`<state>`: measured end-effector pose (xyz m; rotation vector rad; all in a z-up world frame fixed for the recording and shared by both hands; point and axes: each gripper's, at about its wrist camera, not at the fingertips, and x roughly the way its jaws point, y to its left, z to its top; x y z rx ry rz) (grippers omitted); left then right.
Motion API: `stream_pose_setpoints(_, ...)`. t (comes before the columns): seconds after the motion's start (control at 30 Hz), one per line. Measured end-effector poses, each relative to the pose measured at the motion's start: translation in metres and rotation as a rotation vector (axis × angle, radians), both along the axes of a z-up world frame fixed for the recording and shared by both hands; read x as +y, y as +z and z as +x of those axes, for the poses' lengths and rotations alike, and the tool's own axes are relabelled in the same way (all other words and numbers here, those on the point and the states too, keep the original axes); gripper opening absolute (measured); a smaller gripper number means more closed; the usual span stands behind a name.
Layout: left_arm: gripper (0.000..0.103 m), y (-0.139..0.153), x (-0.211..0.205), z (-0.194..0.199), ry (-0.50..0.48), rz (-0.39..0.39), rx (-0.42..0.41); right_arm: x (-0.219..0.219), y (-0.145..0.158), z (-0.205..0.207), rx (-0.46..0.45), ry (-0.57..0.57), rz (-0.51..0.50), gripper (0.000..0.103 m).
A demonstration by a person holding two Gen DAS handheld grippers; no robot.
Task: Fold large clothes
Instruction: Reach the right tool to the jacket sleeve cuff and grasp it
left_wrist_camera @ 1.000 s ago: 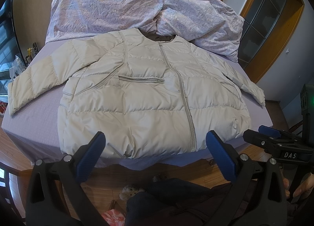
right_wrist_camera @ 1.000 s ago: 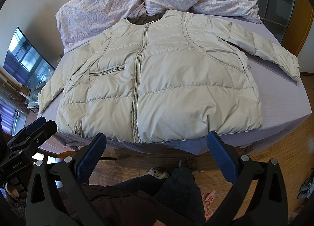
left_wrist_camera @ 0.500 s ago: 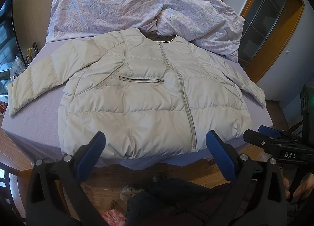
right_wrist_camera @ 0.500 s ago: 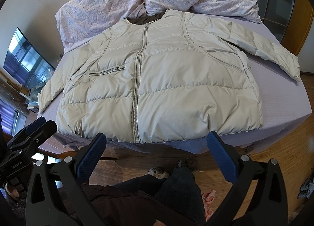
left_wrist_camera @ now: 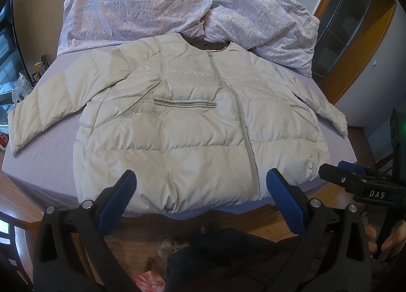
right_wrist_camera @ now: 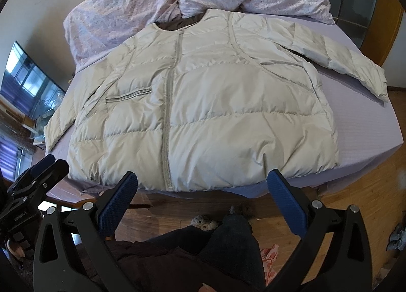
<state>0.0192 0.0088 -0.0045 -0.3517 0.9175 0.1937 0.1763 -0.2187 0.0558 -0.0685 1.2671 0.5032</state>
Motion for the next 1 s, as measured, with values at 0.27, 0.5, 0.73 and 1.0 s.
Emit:
stream_pose_setpoints(0.27,0.101,-0.008,0.014,0.033,0.04,0.024,0.044,0.007,-0.012,0.032,0.016,-0.016,-0.047,0.102)
stream_pose_setpoints(0.5,0.101,-0.011,0.026,0.07,0.084,0.078,0.094,0.007,-0.019,0.072,0.008,-0.048,-0.08,0.102)
stream_pose_setpoints(0.73,0.101,-0.011,0.033,0.106,0.124,0.106,0.145,-0.047,-0.042,0.148,0.103,-0.272,-0.011,0.102)
stream_pose_setpoints(1.0,0.101,-0.014,0.035,0.139,0.151,0.142,0.208,-0.176,-0.085,0.238,0.261,-0.693,0.077,0.084)
